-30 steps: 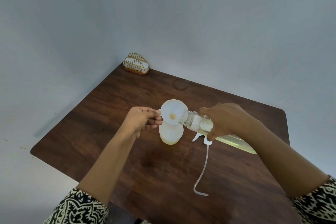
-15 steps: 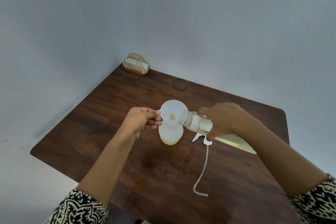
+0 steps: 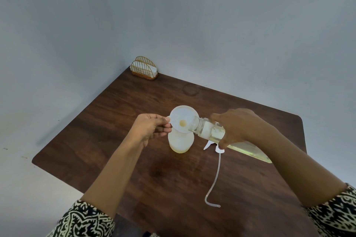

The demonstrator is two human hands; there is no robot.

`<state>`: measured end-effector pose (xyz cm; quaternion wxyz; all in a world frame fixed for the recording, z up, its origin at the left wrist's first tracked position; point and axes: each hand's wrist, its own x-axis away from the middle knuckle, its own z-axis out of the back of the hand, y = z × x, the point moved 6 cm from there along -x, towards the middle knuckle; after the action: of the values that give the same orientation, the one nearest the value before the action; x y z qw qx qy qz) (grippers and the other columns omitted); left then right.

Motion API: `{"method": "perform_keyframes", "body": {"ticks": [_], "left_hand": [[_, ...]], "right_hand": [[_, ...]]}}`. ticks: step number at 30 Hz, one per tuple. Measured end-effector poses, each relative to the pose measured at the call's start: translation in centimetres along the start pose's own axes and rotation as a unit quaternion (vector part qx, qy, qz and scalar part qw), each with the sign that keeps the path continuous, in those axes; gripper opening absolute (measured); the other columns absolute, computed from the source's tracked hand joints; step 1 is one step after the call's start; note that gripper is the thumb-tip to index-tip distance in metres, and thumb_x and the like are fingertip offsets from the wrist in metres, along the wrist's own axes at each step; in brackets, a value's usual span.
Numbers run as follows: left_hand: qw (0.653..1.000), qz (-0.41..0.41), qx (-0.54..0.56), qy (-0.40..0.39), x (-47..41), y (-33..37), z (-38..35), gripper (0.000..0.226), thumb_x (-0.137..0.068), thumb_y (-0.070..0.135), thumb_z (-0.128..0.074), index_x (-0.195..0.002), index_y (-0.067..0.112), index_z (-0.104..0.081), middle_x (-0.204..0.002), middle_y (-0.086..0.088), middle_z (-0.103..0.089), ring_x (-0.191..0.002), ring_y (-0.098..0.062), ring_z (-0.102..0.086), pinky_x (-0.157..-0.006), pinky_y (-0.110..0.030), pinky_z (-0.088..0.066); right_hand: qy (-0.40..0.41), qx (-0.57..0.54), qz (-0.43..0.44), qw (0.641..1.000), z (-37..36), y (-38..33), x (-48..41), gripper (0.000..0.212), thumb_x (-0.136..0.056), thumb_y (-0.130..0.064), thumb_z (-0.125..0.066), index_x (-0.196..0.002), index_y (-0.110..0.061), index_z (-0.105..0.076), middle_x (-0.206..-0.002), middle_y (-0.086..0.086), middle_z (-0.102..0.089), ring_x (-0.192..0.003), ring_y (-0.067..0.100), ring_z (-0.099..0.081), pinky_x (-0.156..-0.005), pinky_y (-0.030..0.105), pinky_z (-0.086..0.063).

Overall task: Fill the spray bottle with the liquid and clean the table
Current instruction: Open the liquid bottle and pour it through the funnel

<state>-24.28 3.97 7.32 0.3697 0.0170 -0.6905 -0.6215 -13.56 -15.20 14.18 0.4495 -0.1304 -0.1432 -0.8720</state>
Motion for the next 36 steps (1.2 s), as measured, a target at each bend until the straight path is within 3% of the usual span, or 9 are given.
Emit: {"method": "perform_keyframes", "body": {"ticks": [8, 14, 36], "left_hand": [[1.0, 0.003, 0.003, 0.002, -0.04, -0.05, 0.04, 0.008, -0.086, 0.011, -0.07, -0.08, 0.006, -0.072, -0.069, -0.007, -0.073, -0.062, -0.013, -0.071, -0.054, -0.022, -0.055], [1.0, 0.005, -0.002, 0.005, 0.01, 0.1, -0.02, 0.008, -0.087, 0.011, -0.069, -0.082, 0.005, -0.073, -0.069, -0.007, -0.074, -0.062, -0.013, -0.071, -0.054, -0.022, -0.056], [1.0, 0.001, -0.002, -0.003, 0.1, 0.05, -0.04, 0.011, -0.086, 0.011, -0.07, -0.077, 0.007, -0.072, -0.067, -0.006, -0.073, -0.06, -0.012, -0.071, -0.052, -0.021, -0.055]], "right_hand": [[-0.002, 0.0, -0.001, 1.0, 0.01, 0.02, -0.04, 0.065, -0.068, -0.054, -0.072, -0.122, -0.03, -0.046, -0.102, -0.008, -0.064, -0.08, 0.015, -0.052, -0.06, 0.026, -0.034], [0.0, -0.003, 0.002, 1.0, 0.0, 0.04, 0.04, 0.064, -0.069, -0.054, -0.072, -0.122, -0.03, -0.046, -0.105, -0.009, -0.065, -0.08, 0.014, -0.052, -0.052, 0.022, -0.027], [-0.005, -0.002, 0.002, 1.0, 0.14, -0.12, 0.22, 0.064, -0.069, -0.054, -0.072, -0.122, -0.03, -0.047, -0.105, -0.01, -0.065, -0.078, 0.012, -0.051, -0.051, 0.021, -0.028]]}}
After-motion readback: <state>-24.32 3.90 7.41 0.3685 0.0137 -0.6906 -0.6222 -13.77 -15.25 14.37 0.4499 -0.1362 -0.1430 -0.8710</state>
